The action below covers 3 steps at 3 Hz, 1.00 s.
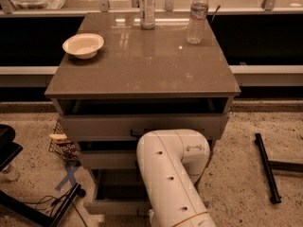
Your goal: Open bottom drawer
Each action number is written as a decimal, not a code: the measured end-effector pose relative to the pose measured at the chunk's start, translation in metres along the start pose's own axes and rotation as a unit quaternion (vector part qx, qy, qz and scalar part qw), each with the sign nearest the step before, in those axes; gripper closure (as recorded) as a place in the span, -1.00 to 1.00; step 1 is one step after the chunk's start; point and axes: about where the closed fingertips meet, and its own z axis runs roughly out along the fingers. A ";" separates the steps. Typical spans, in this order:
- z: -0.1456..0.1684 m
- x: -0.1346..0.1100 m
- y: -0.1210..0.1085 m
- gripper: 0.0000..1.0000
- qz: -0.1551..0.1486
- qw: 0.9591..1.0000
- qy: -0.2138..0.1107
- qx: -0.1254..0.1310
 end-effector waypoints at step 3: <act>0.000 0.000 0.000 1.00 0.000 1.000 0.000 0.000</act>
Offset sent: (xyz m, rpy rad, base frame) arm -0.0823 0.0640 0.0410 0.0341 -0.0055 0.2031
